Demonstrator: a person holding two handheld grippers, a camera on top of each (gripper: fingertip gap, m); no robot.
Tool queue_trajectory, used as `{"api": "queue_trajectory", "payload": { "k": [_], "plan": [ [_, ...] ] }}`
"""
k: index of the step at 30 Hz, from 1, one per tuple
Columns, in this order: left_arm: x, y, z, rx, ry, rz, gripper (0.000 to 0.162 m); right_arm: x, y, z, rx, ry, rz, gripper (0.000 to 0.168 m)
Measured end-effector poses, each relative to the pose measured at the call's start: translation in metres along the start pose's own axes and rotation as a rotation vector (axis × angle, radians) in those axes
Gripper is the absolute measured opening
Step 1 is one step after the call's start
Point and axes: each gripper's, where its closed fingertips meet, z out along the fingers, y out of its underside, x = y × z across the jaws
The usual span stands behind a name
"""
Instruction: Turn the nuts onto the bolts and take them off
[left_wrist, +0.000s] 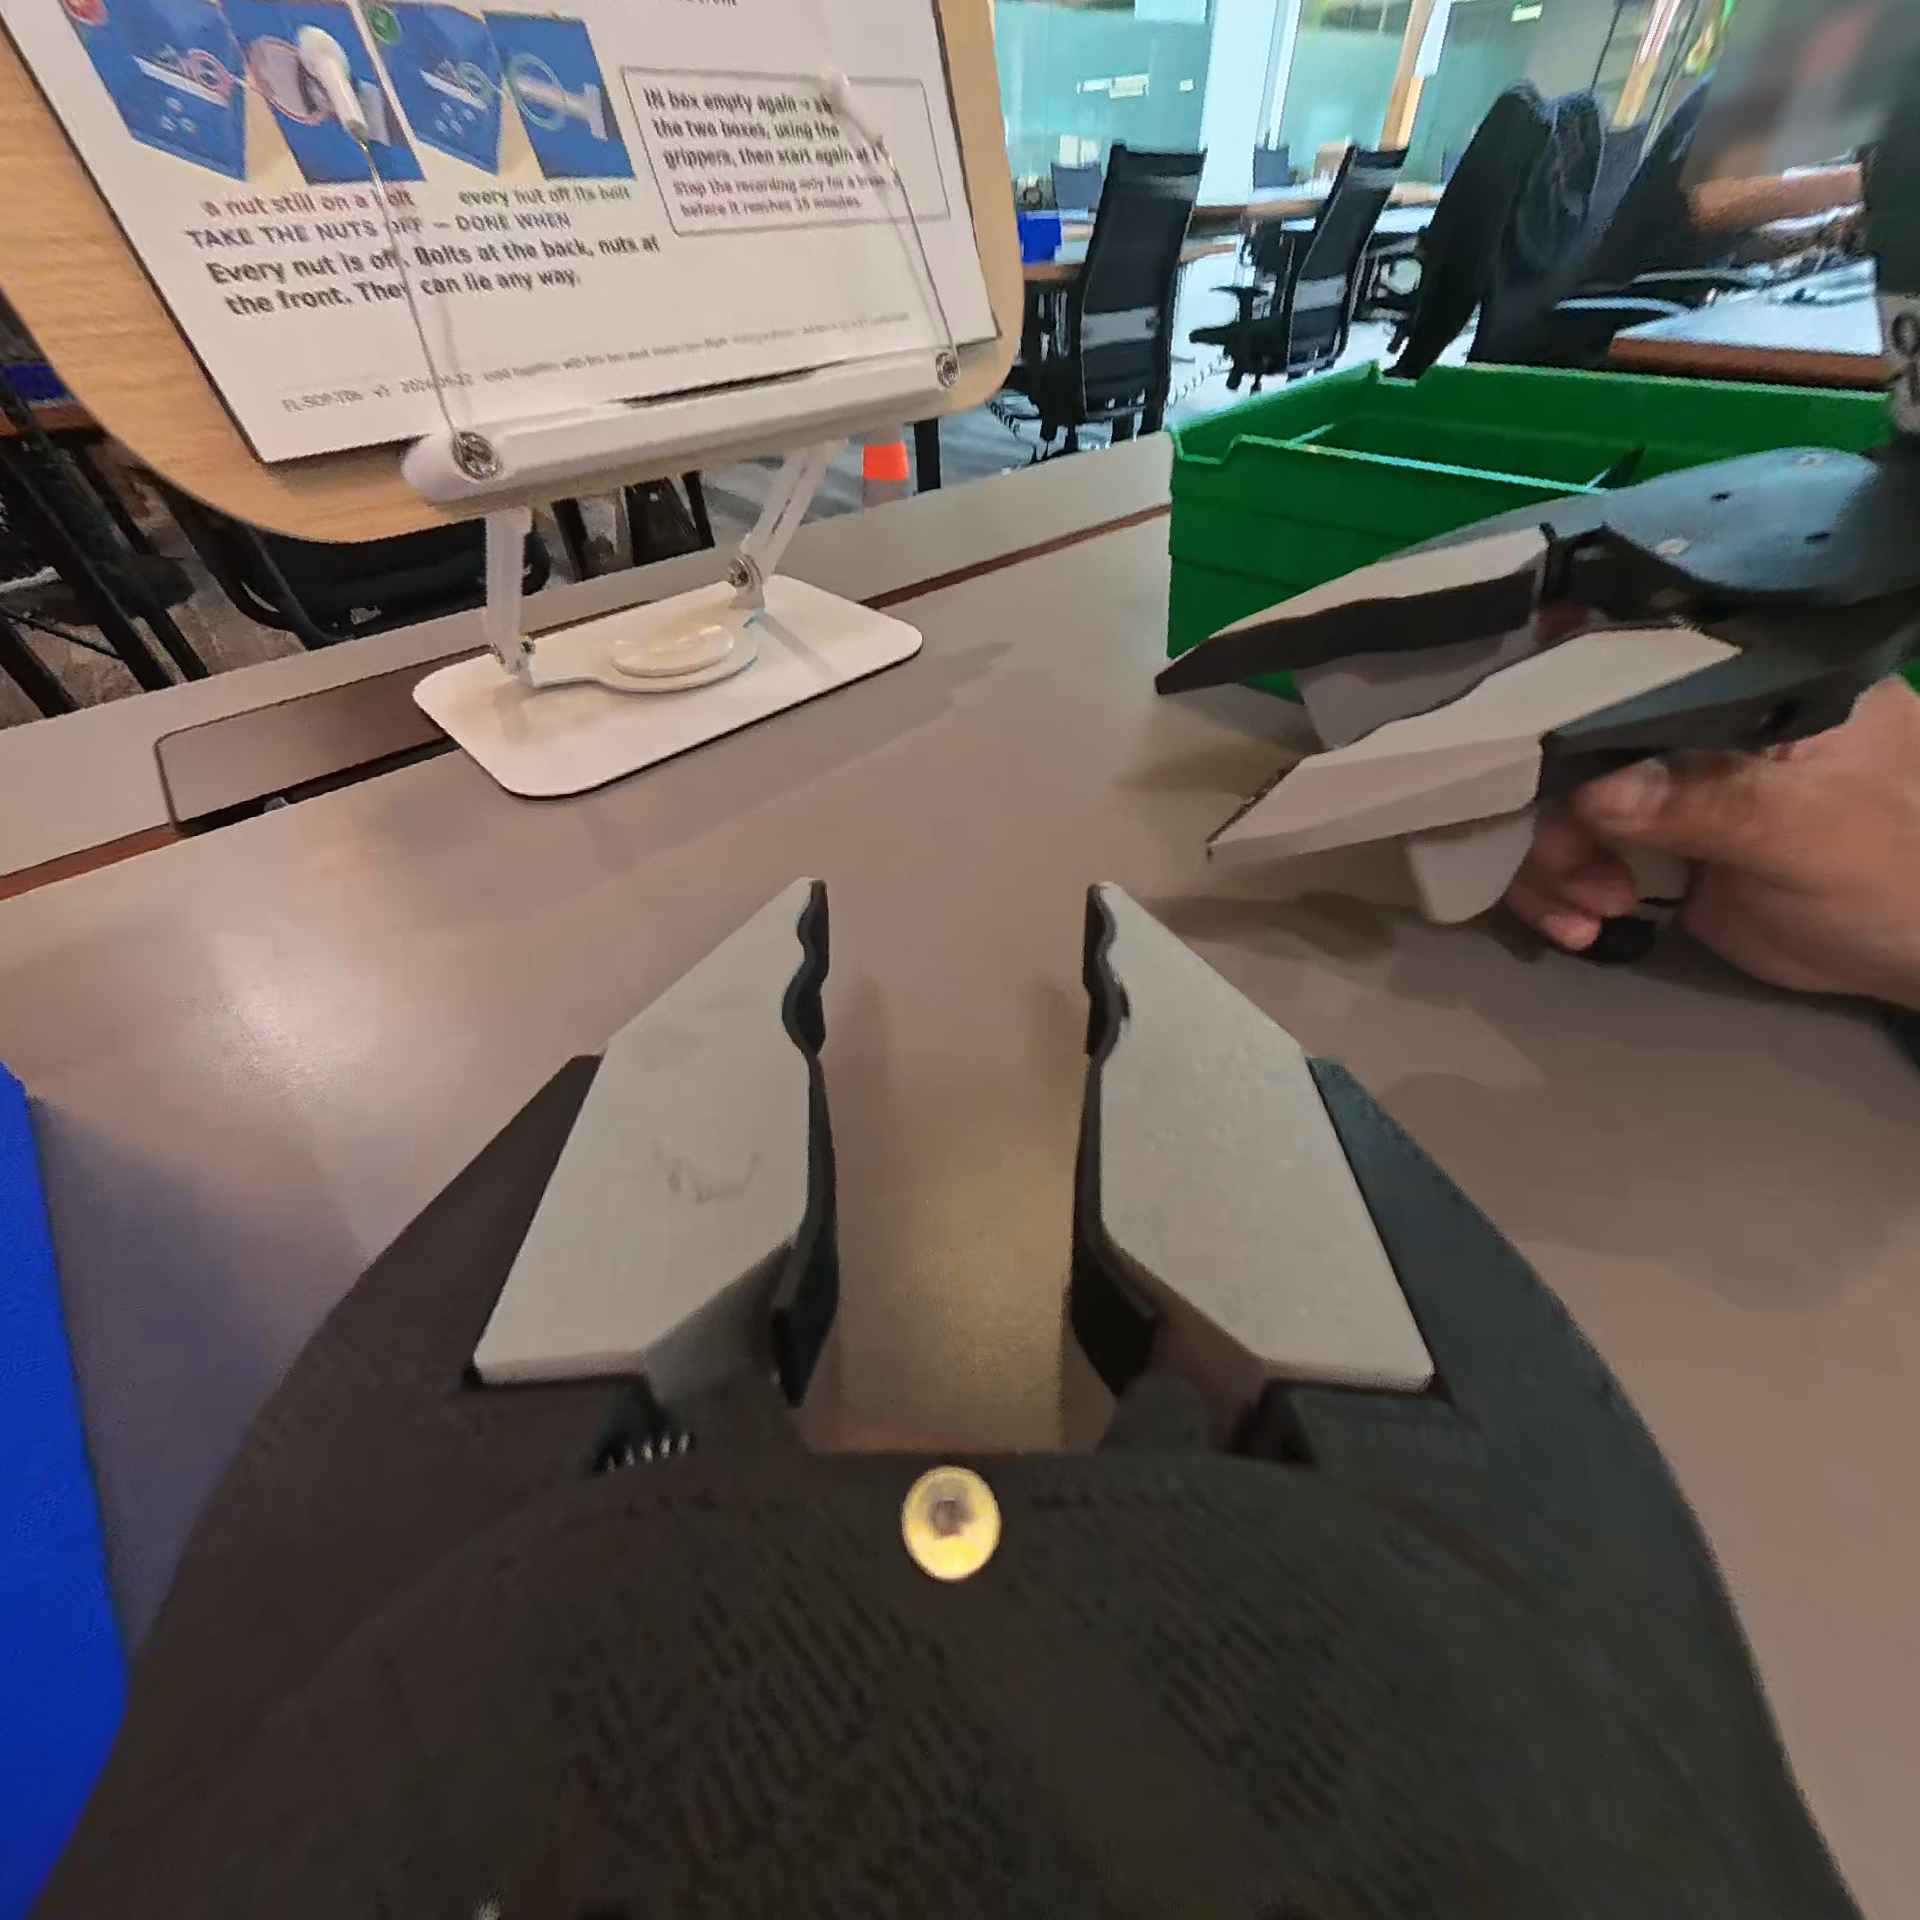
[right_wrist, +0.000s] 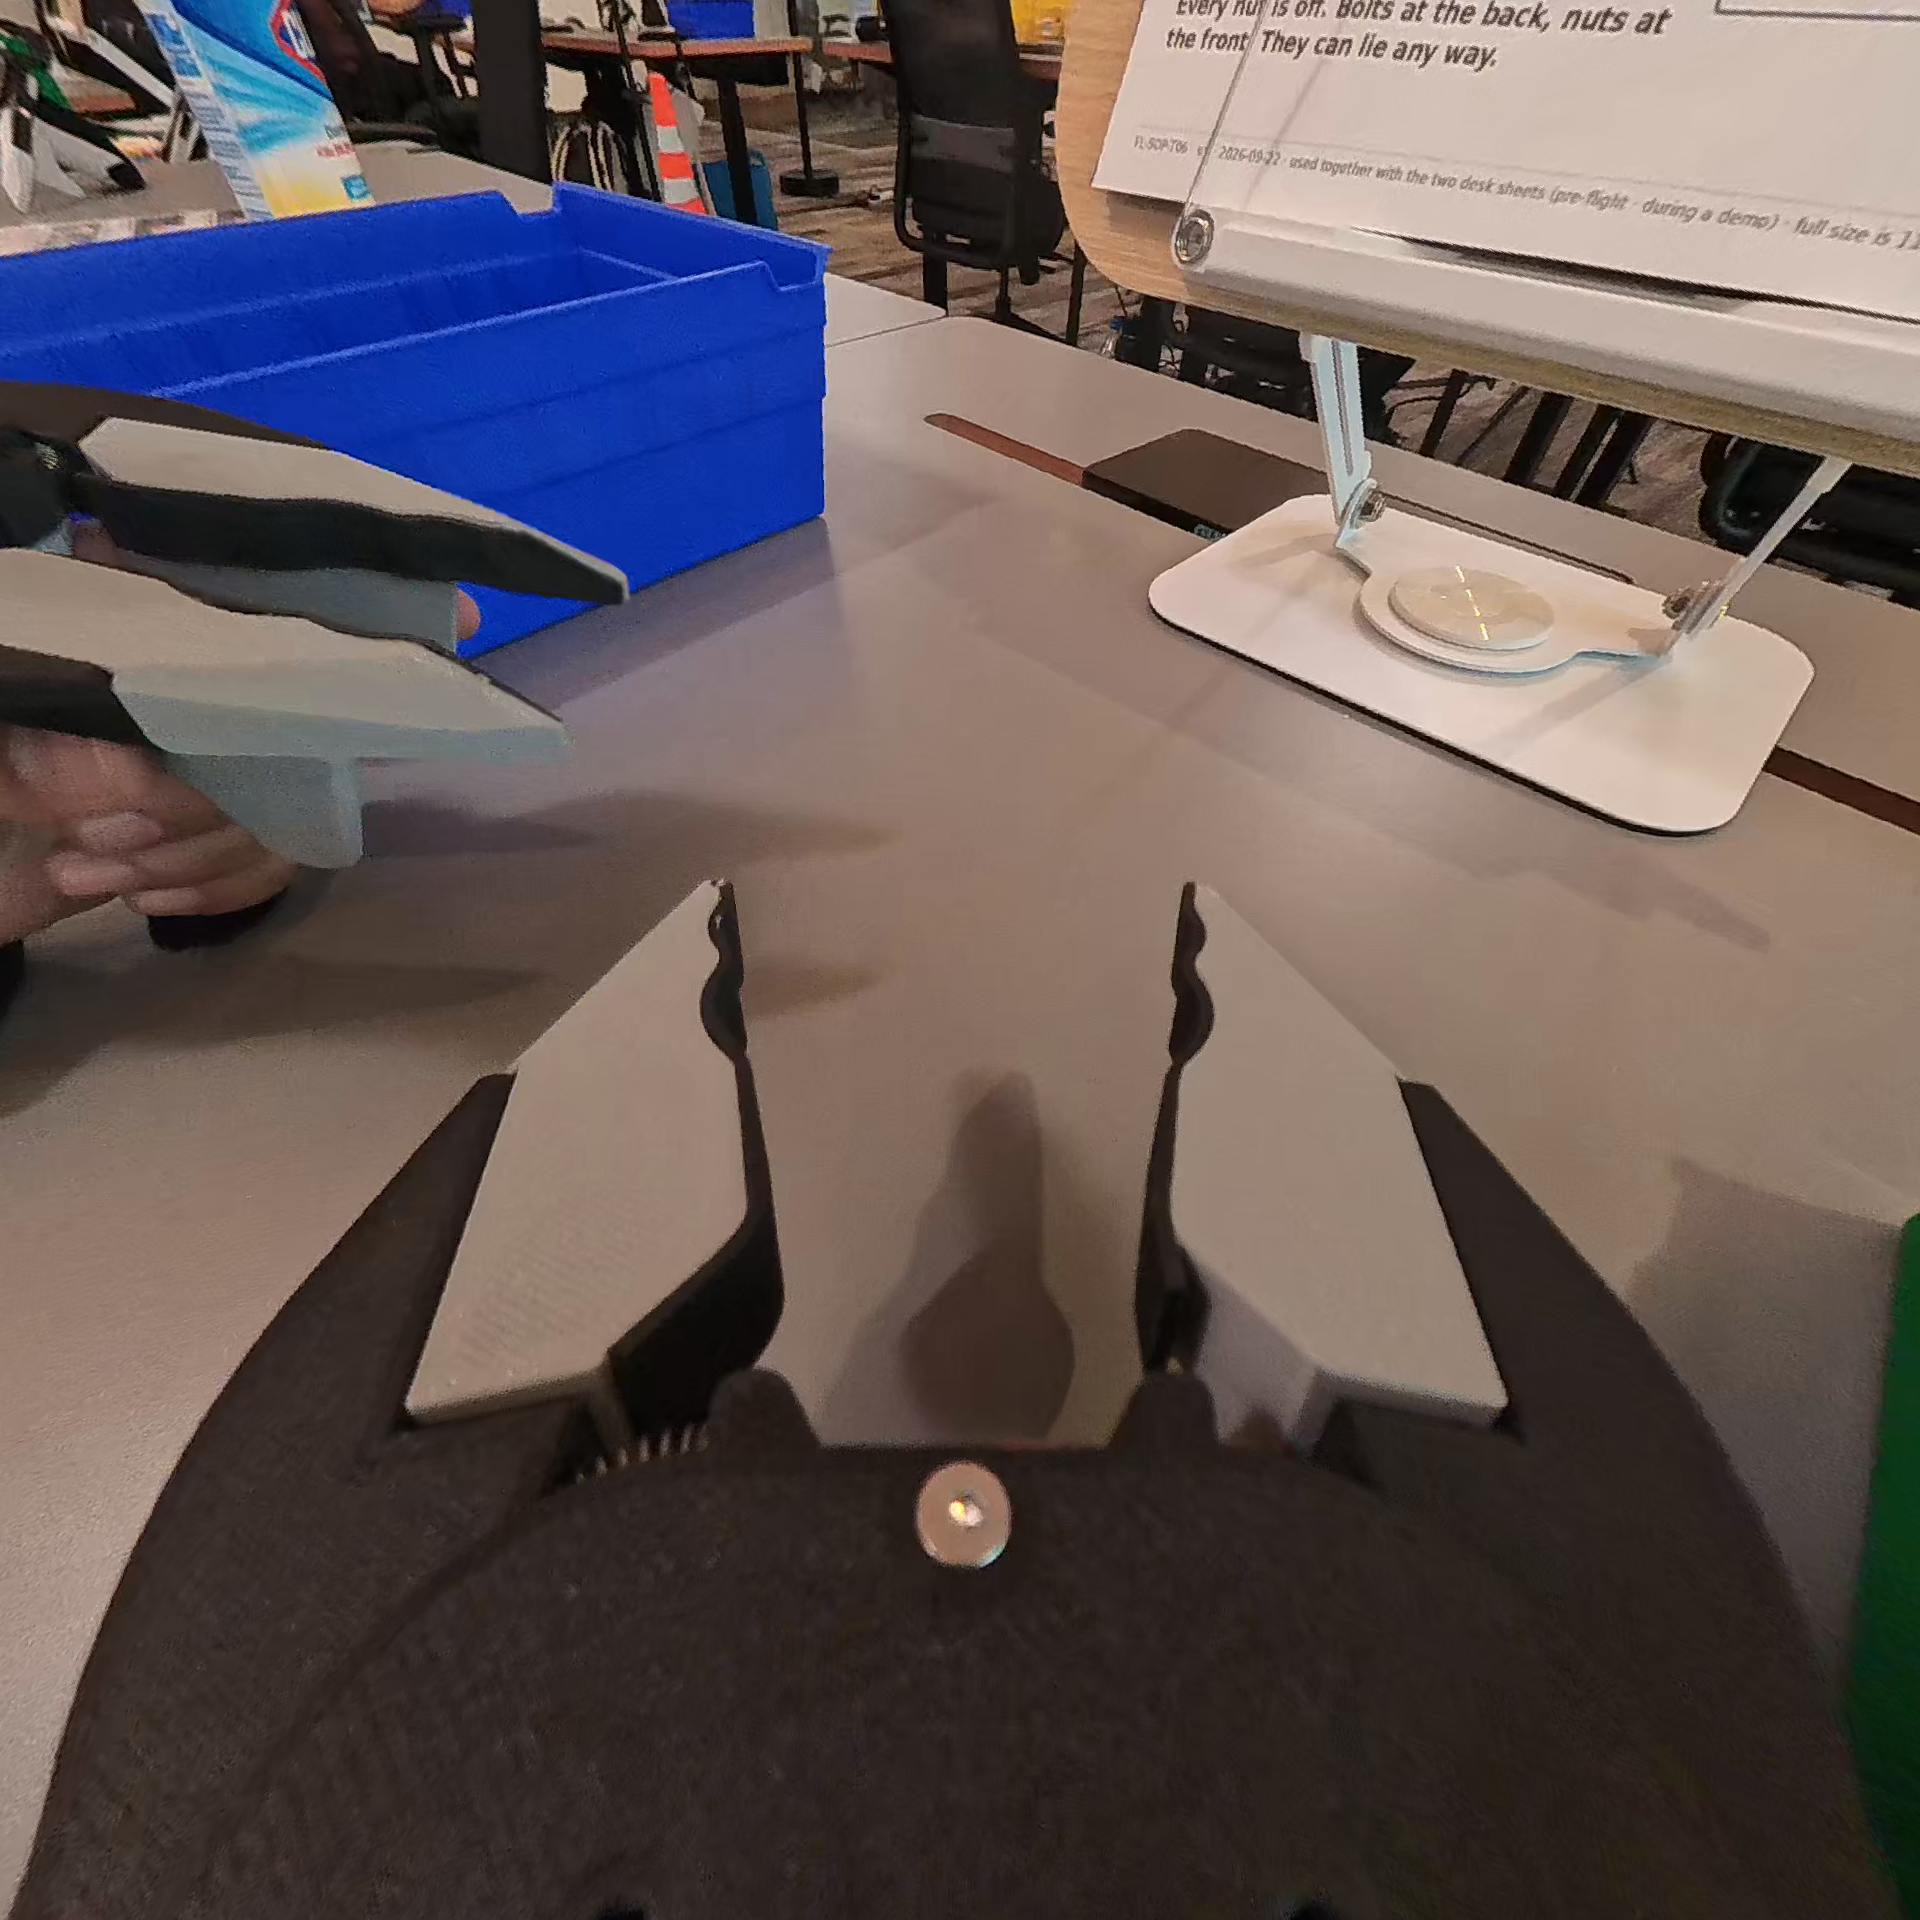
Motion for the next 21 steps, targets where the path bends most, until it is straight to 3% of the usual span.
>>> {"api": "queue_trajectory", "payload": {
  "k": [21],
  "plan": [
    [0.004, 0.007, 0.006, -0.057, 0.033, 0.010, 0.045, -0.013, 0.002, 0.008, -0.022, -0.072, 0.011, 0.075]
  ]
}}
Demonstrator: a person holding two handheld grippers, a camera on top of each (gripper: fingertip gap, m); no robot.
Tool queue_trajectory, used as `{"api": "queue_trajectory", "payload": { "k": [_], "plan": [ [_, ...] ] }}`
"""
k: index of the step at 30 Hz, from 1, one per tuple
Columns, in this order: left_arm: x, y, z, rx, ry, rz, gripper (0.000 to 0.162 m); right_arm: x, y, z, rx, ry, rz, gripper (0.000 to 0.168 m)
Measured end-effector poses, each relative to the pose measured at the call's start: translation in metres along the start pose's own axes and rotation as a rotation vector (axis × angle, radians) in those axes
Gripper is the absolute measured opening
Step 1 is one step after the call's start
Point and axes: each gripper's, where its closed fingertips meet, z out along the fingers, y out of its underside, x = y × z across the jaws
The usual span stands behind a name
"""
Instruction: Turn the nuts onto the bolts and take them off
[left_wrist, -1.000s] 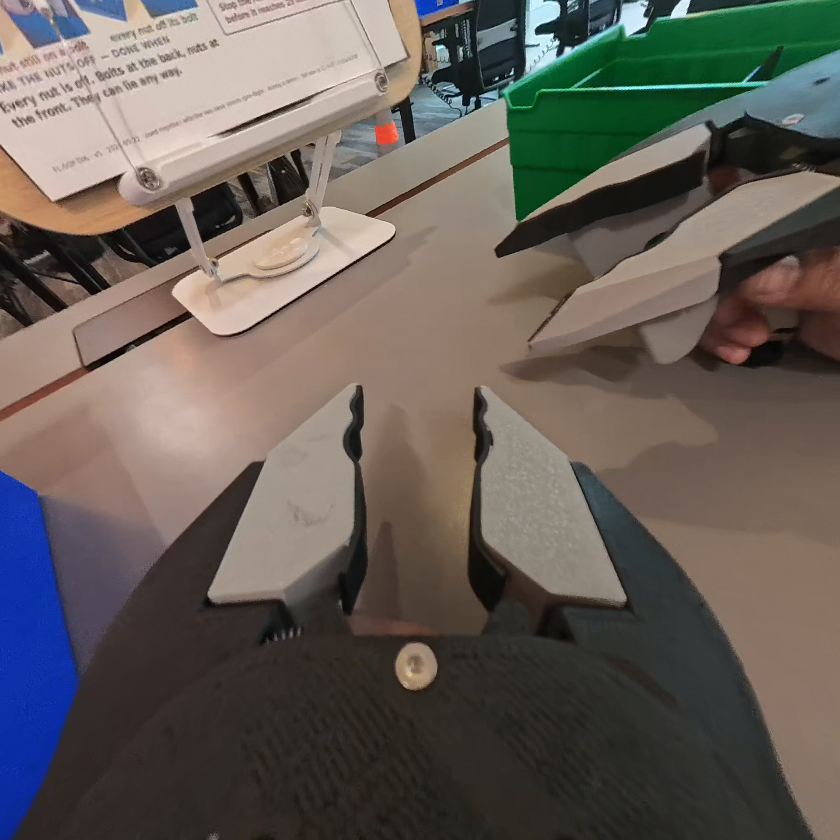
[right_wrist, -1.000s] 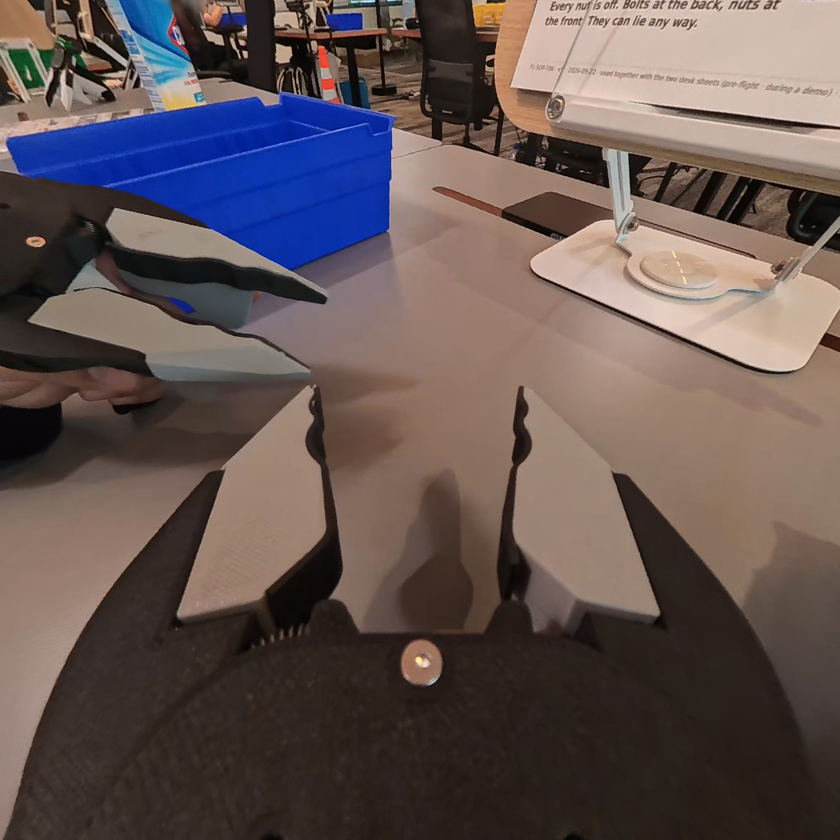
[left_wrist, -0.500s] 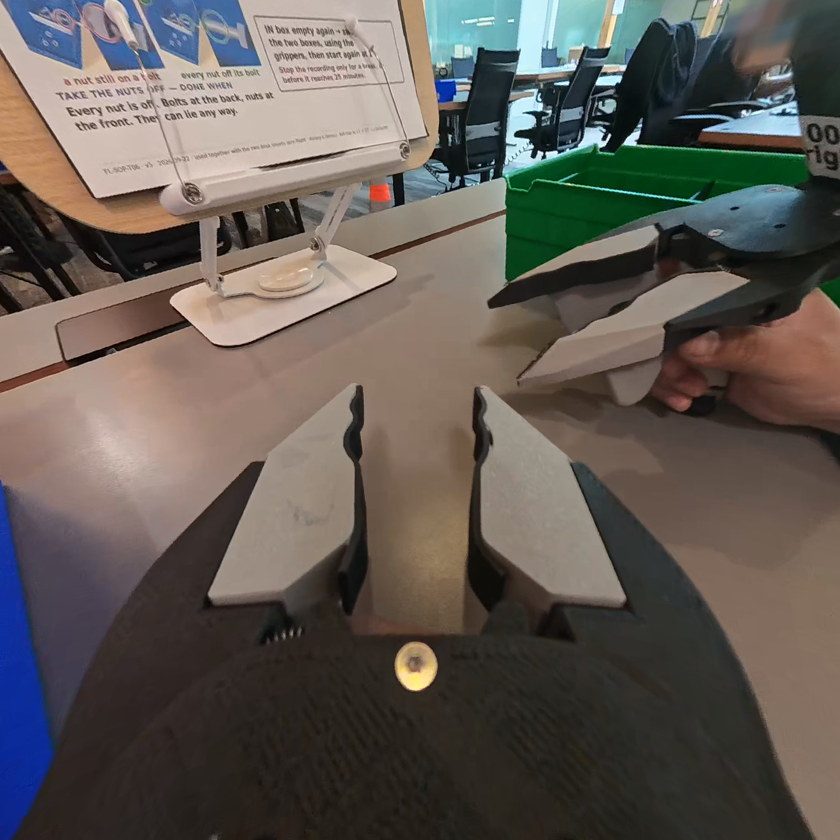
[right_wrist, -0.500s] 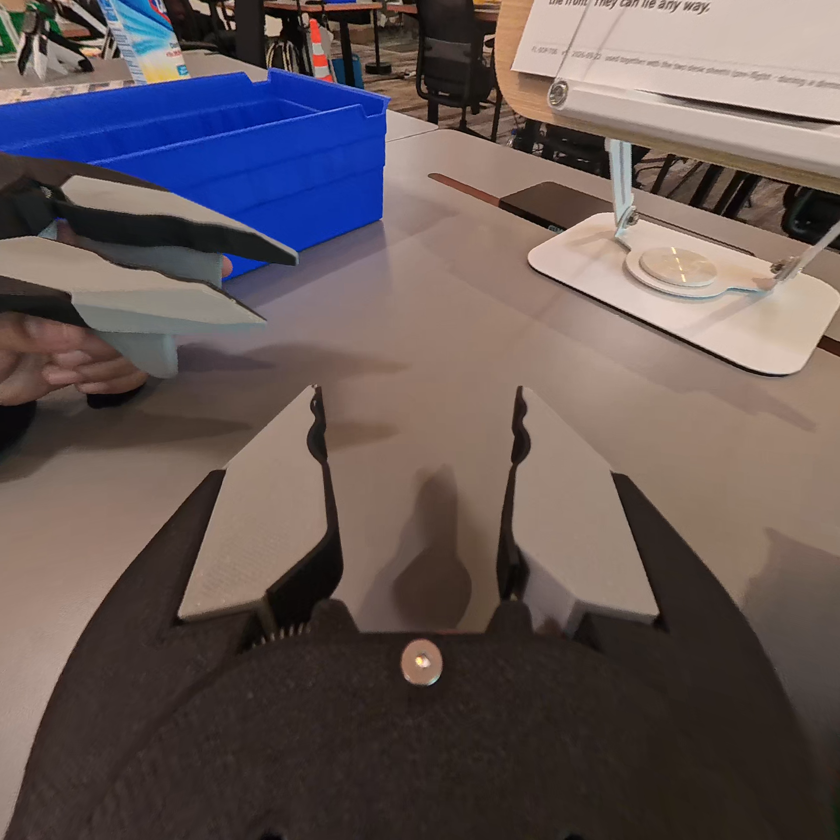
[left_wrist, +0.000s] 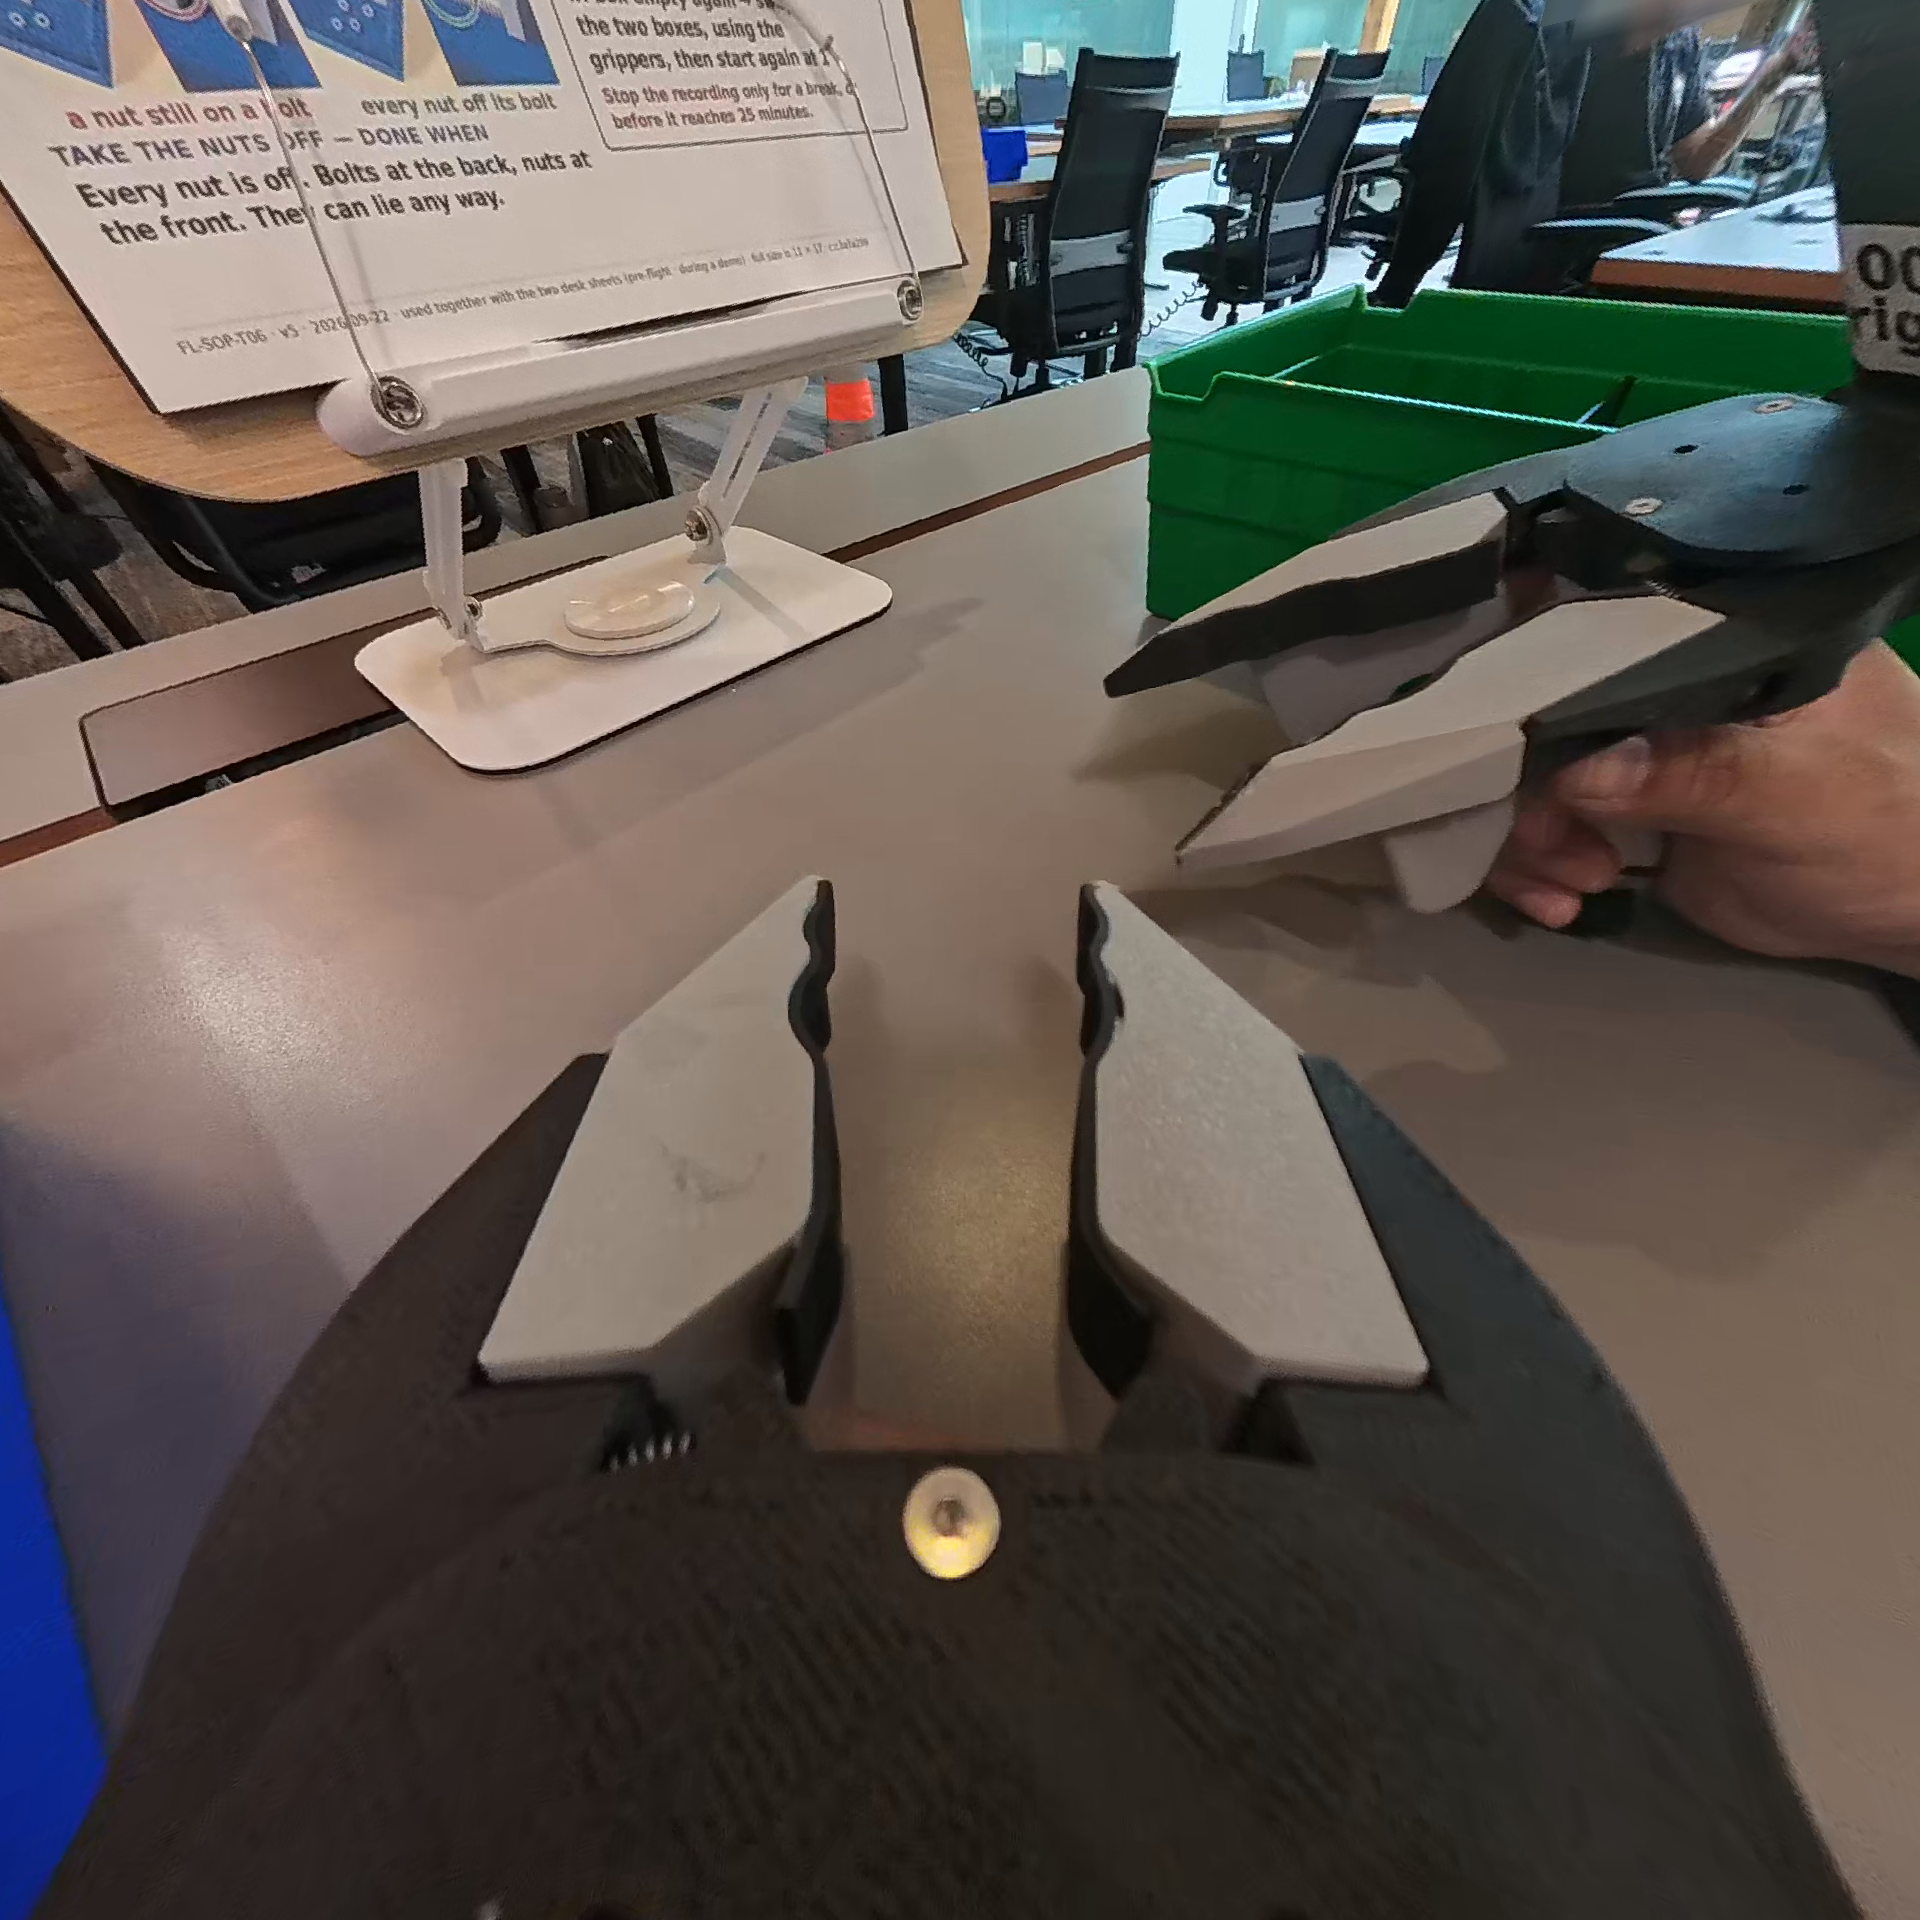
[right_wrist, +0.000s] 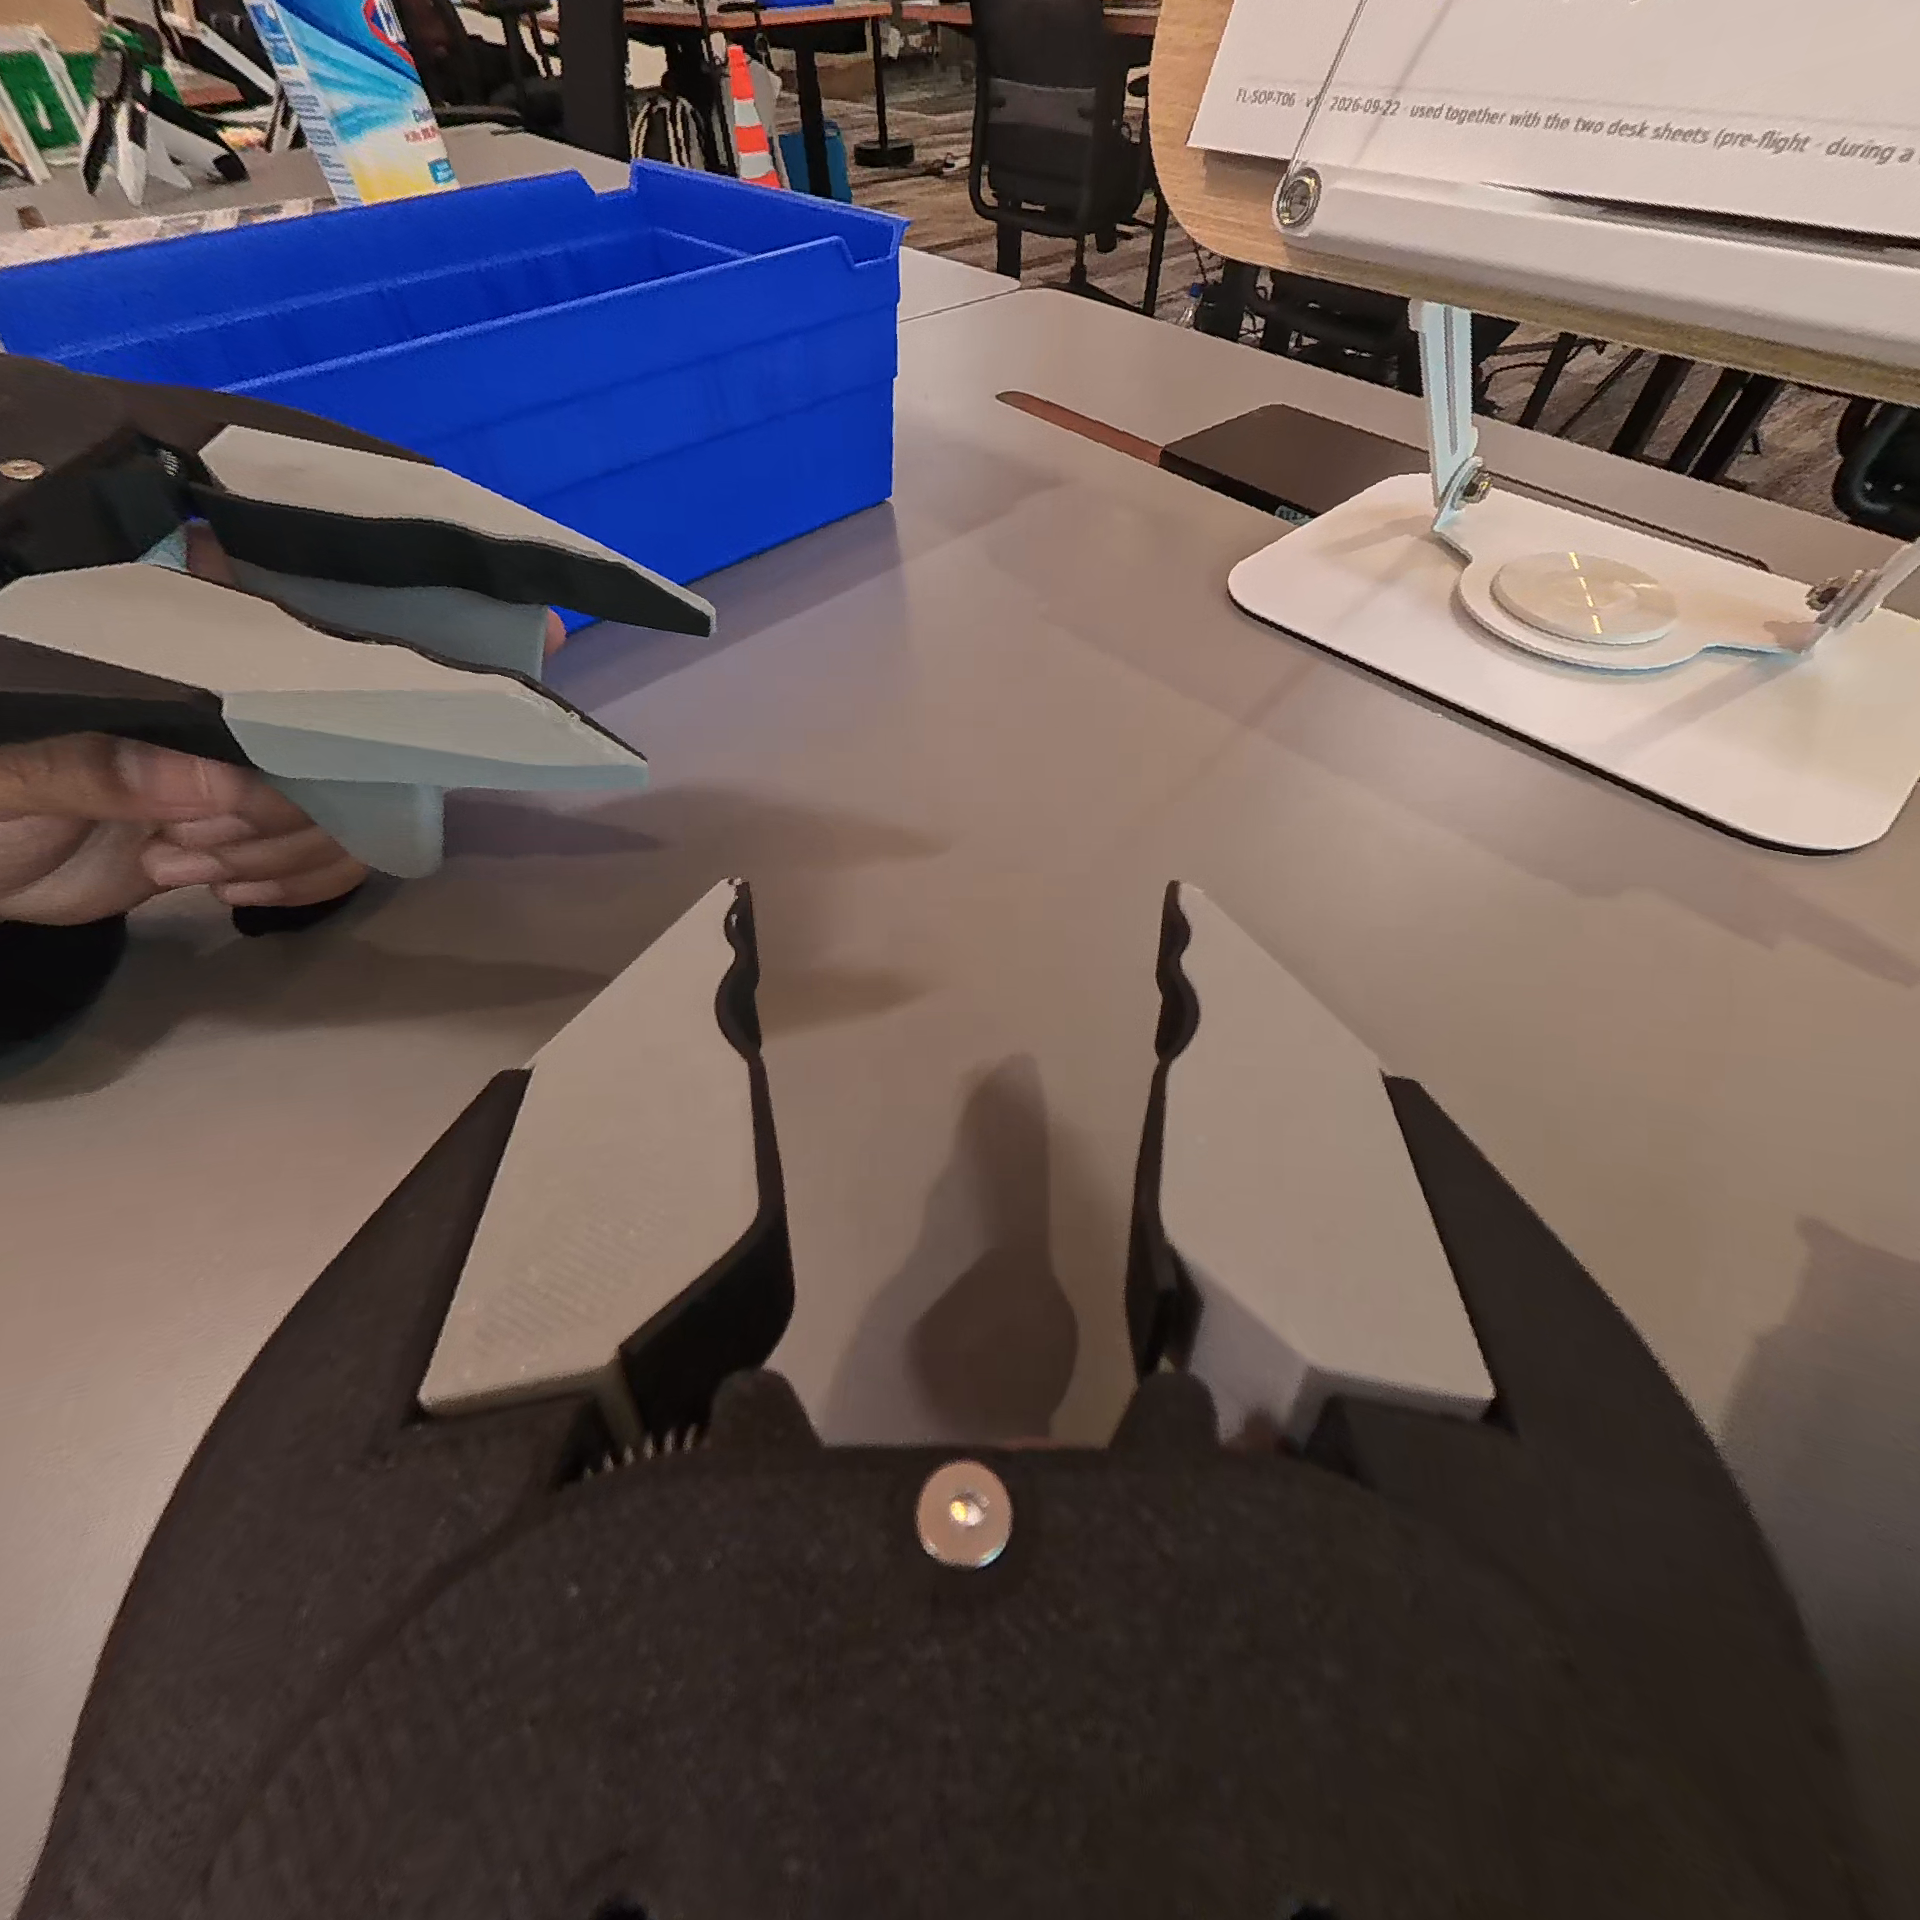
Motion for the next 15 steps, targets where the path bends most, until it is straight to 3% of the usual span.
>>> {"api": "queue_trajectory", "payload": {
  "k": [15],
  "plan": [
    [0.0024, 0.0022, 0.0002, -0.015, -0.012, 0.034, 0.044, 0.0004, -0.0013, -0.0071, 0.024, 0.014, 0.042, 0.071]
  ]
}}
